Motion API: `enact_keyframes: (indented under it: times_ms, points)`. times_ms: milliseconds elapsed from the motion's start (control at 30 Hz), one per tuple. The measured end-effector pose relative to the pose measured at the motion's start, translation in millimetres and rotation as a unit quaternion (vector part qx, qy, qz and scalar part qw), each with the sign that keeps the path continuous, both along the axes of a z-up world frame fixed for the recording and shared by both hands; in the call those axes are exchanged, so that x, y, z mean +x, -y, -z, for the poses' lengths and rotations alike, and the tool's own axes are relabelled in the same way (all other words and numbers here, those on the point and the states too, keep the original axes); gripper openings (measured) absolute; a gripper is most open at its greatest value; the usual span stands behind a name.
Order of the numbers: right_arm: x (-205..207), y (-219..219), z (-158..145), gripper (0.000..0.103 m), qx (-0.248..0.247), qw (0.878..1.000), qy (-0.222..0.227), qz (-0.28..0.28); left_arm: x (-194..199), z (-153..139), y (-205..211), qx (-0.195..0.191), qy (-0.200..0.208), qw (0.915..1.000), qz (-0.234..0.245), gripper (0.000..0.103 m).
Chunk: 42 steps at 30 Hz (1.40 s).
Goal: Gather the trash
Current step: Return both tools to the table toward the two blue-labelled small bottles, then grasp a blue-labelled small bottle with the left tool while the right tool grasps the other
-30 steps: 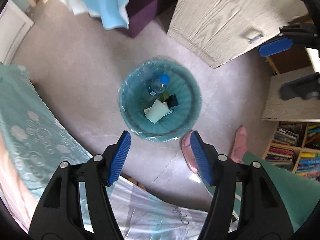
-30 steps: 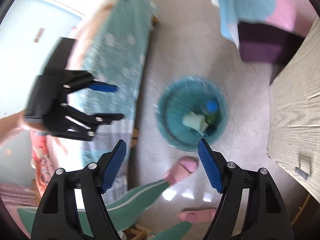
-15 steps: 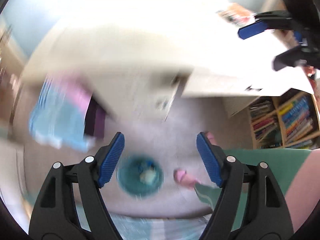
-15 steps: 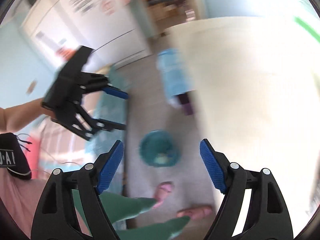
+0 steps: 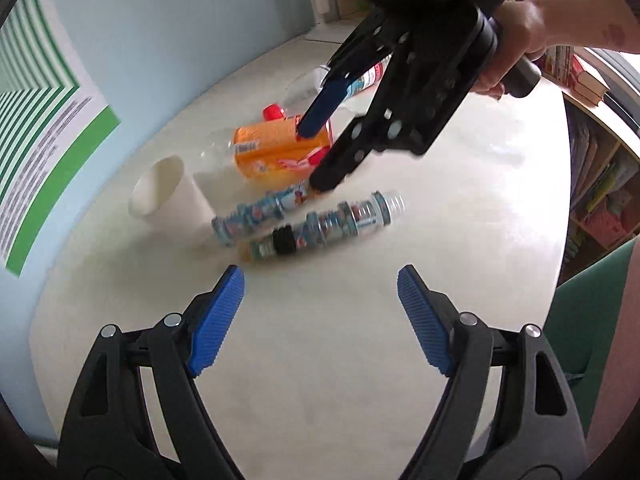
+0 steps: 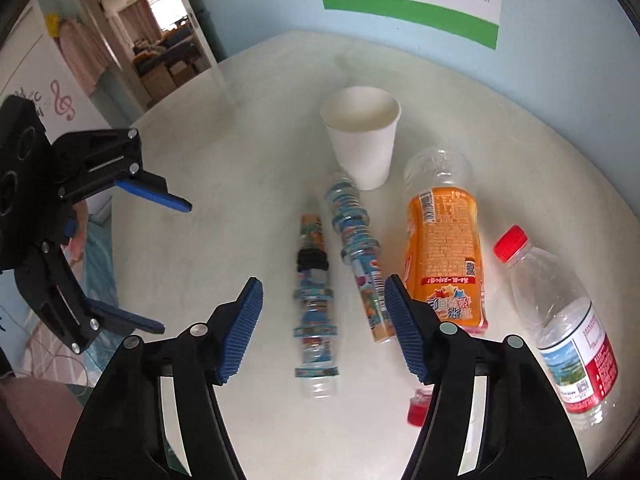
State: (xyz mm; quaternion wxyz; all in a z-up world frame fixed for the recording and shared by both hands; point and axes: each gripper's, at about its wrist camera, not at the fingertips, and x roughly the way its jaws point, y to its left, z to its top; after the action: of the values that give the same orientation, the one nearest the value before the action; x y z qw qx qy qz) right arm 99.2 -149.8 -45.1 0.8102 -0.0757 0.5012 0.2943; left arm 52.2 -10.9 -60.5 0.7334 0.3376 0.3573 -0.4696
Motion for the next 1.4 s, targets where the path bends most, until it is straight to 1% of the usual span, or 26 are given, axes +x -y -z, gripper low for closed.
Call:
enact_keyframes:
  times_ms: [33,100,133,233,300,367,467,533,567,600,633,667,700,767,833,900,933,967,1033,1133,1167,1200,1267,1400]
  points:
    - [7.2,-0.7,10.1,0.052,-0.002,1.000,-0.008,-0.003,6.4,4.1,9.0,0.001,-0.008,0.9998,0.020,0.077]
    - [13.2,-4.9,23.6,0.044,-0.009,1.000,-0.018,-0.014,13.3,13.8,17.5,0.007,-0.016,0.9988,0.045,0.077]
    - [12.7,-7.5,30.7,0.038,-0.013,0.999,-0.023,-0.018,18.4,19.2,21.6,0.010,-0.024,0.9980,0.058,0.076]
    - [13.2,-12.5,32.2,0.037,-0.027,0.999,-0.004,-0.039,31.3,31.8,30.6,0.022,-0.039,0.9957,0.081,0.074]
    - [17.0,-13.8,33.1,0.037,-0.043,0.998,0.001,-0.048,38.6,39.4,38.6,0.030,-0.036,0.9950,0.089,0.073]
    - [16.1,-15.8,35.2,0.037,-0.075,0.995,0.011,-0.058,42.1,43.5,45.9,0.032,-0.039,0.9938,0.099,0.070]
    - [13.8,-17.8,41.7,0.038,-0.115,0.990,0.018,-0.082,39.4,49.9,54.0,0.042,-0.048,0.9893,0.131,0.066]
    - [12.5,-22.0,46.0,0.039,-0.131,0.986,0.012,-0.097,34.8,58.3,57.3,0.064,-0.046,0.9851,0.153,0.062]
    - [8.1,-13.6,51.4,0.039,-0.134,0.986,0.011,-0.102,33.1,62.8,58.4,0.074,-0.045,0.9832,0.160,0.057]
    - [8.2,-14.5,52.6,0.039,-0.136,0.985,0.013,-0.104,33.0,67.2,58.4,0.080,-0.051,0.9815,0.166,0.056]
    - [6.7,-16.7,54.3,0.039,-0.142,0.984,0.011,-0.110,35.2,71.1,61.6,0.086,-0.058,0.9804,0.168,0.052]
    - [8.7,-18.7,56.9,0.039,-0.146,0.983,0.005,-0.112,36.0,74.3,61.4,0.092,-0.065,0.9794,0.168,0.044]
    - [10.5,-19.2,61.2,0.039,-0.147,0.983,-0.005,-0.113,35.7,77.0,60.1,0.094,-0.073,0.9786,0.168,0.040]
    - [12.0,-18.8,66.8,0.038,-0.137,0.984,-0.020,-0.115,34.9,79.6,55.4,0.090,-0.078,0.9793,0.163,0.040]
    - [14.7,-15.4,67.5,0.037,-0.117,0.987,-0.030,-0.106,34.5,81.9,51.9,0.084,-0.083,0.9813,0.152,0.040]
    - [18.6,-12.0,67.4,0.027,-0.107,0.989,-0.035,-0.096,35.6,83.7,48.2,0.074,-0.088,0.9839,0.137,0.031]
    - [22.5,-11.1,68.1,0.023,-0.101,0.990,-0.040,-0.094,35.9,84.9,46.4,0.070,-0.091,0.9849,0.130,0.030]
    - [22.9,-10.2,68.1,0.022,-0.097,0.990,-0.043,-0.093,35.9,85.9,42.8,0.066,-0.093,0.9857,0.123,0.028]
    - [21.9,-10.1,68.1,0.022,-0.098,0.990,-0.045,-0.095,34.7,88.2,42.6,0.060,-0.095,0.9875,0.110,0.026]
    - [36.4,-17.6,69.3,0.022,-0.097,0.989,-0.049,-0.096,31.0,91.2,42.8,0.052,-0.109,0.9877,0.099,0.025]
    - [38.0,-18.1,66.5,0.022,-0.092,0.990,-0.051,-0.093,30.3,91.6,42.1,0.043,-0.125,0.9868,0.094,0.025]
    - [41.7,-19.7,63.5,0.022,-0.088,0.990,-0.054,-0.092,25.3,79.7,39.6,0.040,-0.127,0.9871,0.089,0.024]
    - [38.0,-19.9,53.0,0.022,-0.087,0.990,-0.049,-0.095,19.7,77.3,38.6,0.039,-0.122,0.9885,0.081,0.024]
    - [30.7,-16.4,33.3,0.022,-0.083,0.989,-0.049,-0.110,9.1,67.9,26.7,0.021,-0.129,0.9893,0.064,0.024]
